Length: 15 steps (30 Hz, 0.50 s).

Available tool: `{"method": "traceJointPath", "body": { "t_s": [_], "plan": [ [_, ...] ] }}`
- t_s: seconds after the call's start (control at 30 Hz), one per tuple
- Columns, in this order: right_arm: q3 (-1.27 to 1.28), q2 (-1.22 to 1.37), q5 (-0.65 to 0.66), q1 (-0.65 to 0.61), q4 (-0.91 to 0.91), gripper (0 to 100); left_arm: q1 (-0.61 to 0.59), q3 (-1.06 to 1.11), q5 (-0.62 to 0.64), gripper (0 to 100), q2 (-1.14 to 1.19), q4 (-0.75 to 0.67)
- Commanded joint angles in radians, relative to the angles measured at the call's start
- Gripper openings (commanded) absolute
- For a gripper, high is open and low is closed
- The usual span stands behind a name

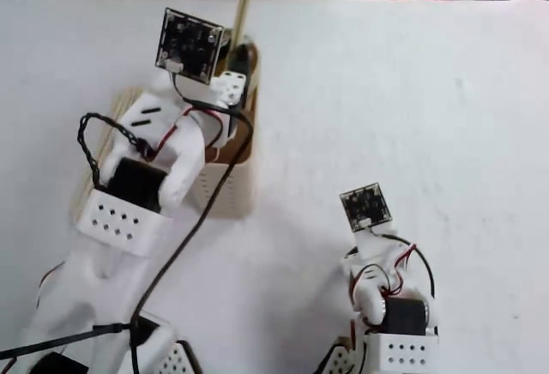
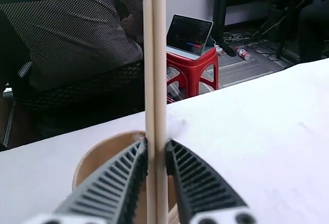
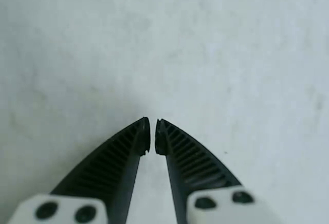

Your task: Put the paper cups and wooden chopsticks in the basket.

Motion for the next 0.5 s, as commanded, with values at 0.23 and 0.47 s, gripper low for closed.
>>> {"method": "traceJointPath", "body": {
  "t_s": [0.23,0.47],
  "plan": [
    [0.009,-0.007,0.008,0.005,0.007,3.5,-0.015,-0.006,0.005,3,-0.025,0.066],
    [0.009,-0.007,0.008,0.005,0.007,3.5,-0.015,-0.011,0.005,3,-0.025,0.066]
  ]
}}
